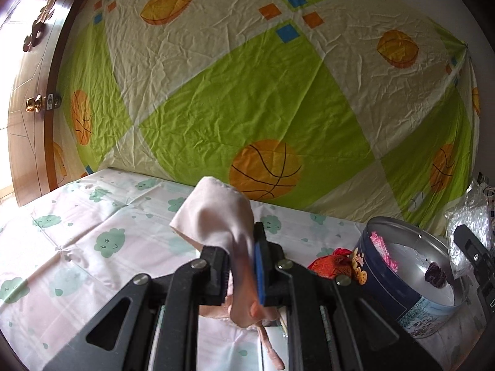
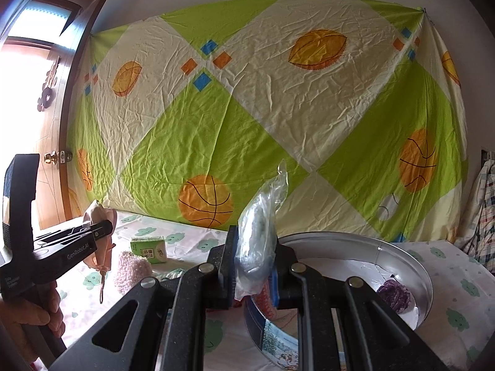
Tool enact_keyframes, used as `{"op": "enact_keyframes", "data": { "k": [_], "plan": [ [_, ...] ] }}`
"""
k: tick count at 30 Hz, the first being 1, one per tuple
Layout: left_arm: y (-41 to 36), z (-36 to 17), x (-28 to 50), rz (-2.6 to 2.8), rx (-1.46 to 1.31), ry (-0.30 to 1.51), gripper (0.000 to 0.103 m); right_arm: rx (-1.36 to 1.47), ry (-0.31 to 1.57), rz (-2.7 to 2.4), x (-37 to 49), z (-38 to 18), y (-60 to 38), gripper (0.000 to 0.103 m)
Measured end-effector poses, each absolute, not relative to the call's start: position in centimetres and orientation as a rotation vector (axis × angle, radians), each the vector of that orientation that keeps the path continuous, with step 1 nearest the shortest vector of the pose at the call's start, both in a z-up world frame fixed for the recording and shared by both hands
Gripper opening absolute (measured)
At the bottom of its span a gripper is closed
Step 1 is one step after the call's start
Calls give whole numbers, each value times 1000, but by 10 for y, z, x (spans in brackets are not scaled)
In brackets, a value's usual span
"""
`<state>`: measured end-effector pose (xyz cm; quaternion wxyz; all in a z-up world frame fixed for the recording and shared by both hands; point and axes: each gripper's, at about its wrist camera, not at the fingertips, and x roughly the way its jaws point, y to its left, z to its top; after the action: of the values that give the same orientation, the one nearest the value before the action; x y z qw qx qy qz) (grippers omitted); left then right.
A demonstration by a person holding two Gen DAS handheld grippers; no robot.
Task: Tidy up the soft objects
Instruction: 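Carry the pink fabric and plastic bag in both tools over the tin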
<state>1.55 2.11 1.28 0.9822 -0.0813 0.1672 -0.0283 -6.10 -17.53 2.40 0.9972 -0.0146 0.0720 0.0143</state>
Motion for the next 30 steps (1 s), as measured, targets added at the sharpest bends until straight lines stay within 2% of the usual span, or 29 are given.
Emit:
{"op": "enact_keyframes", "data": {
  "k": [30],
  "plan": [
    [-145, 43, 2, -282, -25, 328, 11, 14, 147, -207, -66, 28, -306, 18]
  ]
}}
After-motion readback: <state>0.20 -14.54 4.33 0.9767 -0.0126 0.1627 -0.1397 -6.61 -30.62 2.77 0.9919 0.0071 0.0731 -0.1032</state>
